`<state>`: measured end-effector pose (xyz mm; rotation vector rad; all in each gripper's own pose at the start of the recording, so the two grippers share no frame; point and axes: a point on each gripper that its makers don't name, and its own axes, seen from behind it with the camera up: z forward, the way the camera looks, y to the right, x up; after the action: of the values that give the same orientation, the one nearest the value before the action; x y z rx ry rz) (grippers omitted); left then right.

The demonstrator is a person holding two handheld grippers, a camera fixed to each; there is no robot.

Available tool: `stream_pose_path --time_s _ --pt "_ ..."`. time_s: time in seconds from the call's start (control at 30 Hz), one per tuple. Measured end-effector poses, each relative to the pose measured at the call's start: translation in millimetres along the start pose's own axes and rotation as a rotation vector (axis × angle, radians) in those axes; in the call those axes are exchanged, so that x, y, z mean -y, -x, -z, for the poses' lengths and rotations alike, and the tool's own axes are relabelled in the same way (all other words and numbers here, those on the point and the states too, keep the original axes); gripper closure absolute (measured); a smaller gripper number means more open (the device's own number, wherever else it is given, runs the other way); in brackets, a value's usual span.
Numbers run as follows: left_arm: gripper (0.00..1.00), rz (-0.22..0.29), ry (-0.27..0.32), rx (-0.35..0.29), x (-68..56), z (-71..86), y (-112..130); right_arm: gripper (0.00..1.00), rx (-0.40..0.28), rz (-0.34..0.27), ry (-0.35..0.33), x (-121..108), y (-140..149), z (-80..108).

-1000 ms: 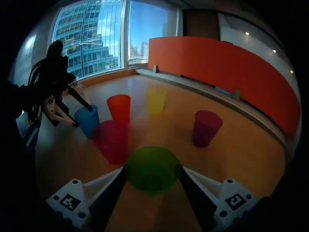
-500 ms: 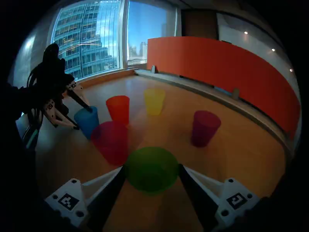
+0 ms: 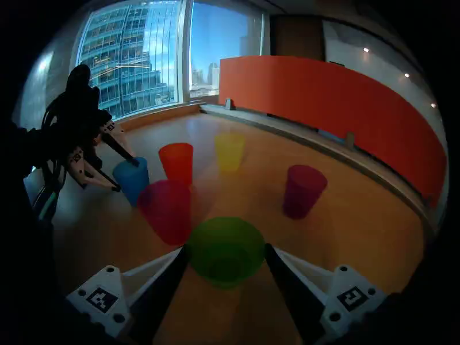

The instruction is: Pour water

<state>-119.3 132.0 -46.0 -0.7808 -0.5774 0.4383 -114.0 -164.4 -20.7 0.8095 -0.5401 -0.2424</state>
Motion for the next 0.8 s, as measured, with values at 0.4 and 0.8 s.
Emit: stream_pose_path --time_s 0.4,0.8 --pt "0.15 0.000 -0.022 0.029 4.9 10.1 15 0.00 -0.003 0.004 0.010 0 0 5.6" --pt "0.14 0.048 -0.095 0.000 23.8 46.6 21 0.00 -0.043 -0.004 0.053 -4 -8 30.7"
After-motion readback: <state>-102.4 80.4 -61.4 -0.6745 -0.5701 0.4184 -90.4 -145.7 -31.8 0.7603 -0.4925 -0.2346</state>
